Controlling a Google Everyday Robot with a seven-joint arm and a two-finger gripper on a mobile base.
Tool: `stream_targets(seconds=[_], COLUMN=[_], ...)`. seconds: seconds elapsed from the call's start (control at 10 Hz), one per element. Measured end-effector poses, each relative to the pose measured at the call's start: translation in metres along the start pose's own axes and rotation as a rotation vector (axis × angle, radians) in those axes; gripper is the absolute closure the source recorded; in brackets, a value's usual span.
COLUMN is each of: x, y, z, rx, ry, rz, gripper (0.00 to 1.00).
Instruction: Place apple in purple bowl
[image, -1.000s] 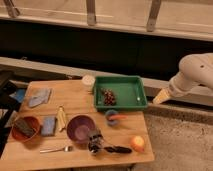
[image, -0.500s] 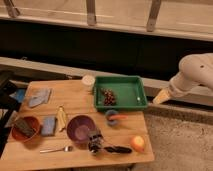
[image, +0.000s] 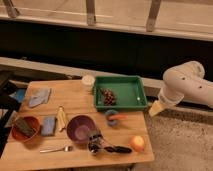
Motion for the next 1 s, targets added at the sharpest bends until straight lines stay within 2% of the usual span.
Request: stream_targets(seconds=[0.2, 0.3, 0.4, 0.5, 1.0], x=[0.013, 0.021, 0.024, 0.028, 0.030], y=[0.017, 0.028, 0.046, 0.059, 0.063], z=[0.012, 0.019, 0.026, 0.028, 0.030], rx=[-0.029, -0.061, -0.110, -0.145, -0.155], ry=[0.038, 0.060, 0.073, 0.074, 0.078], rz=[-0.019, -0.030, -0.053, -0.073, -0.069], gripper=[0.20, 0.20, 0.20, 0.20, 0.20])
